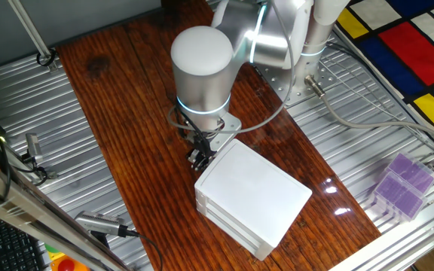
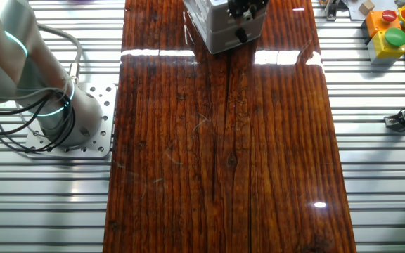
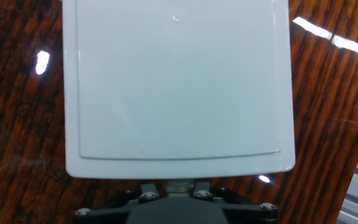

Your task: Take something out of a drawer

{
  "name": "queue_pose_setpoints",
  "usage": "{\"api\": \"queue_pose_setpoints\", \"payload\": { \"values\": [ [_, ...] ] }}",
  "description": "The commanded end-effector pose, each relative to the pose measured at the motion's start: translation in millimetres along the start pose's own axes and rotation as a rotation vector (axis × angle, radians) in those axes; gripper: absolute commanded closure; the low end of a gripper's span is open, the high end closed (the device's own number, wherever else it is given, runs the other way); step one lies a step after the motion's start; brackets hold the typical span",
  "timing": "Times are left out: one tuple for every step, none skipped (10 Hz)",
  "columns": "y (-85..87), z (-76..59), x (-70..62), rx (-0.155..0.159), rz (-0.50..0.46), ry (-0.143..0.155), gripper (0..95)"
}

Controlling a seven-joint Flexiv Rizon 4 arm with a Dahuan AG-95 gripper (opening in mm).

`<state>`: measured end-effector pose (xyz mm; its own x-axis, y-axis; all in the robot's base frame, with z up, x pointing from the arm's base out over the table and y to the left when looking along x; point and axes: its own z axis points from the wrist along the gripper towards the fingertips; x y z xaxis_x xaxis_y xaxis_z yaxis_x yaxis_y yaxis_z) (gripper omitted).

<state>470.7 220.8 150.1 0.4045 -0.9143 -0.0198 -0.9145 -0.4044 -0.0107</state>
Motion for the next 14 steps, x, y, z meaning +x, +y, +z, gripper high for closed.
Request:
{"api": "queue_pose_setpoints", "payload": {
  "values": [
    [-0.5,0.3,-0.3,0.003,-0.014,0.002,95.0],
    [-0.5,0.3,-0.3,0.005,-0.015,0.004,95.0],
    [-0.5,0.3,-0.3,0.007,-0.021,0.007,95.0],
    [-0.5,0.3,-0.2,0.008,-0.027,0.011,95.0],
    [-0.5,0.2,0.1,0.010,-0.033,0.014,95.0],
    [-0.5,0.2,0.1,0.011,-0.036,0.014,95.0],
    [-0.5,0.2,0.1,0.014,-0.036,0.014,95.0],
    [-0.5,0.3,0.2,0.014,-0.033,0.014,95.0],
    [-0.5,0.4,0.3,0.014,-0.032,0.014,95.0],
    [-0.4,0.3,0.6,0.015,-0.030,0.014,95.0],
    [-0.4,0.3,0.8,0.015,-0.029,0.015,95.0],
    [-0.4,0.3,1.1,0.015,-0.030,0.014,95.0],
    [-0.3,0.5,1.4,0.015,-0.030,0.013,95.0],
    [-0.2,0.7,2.4,0.016,-0.032,0.012,95.0]
  ]
}}
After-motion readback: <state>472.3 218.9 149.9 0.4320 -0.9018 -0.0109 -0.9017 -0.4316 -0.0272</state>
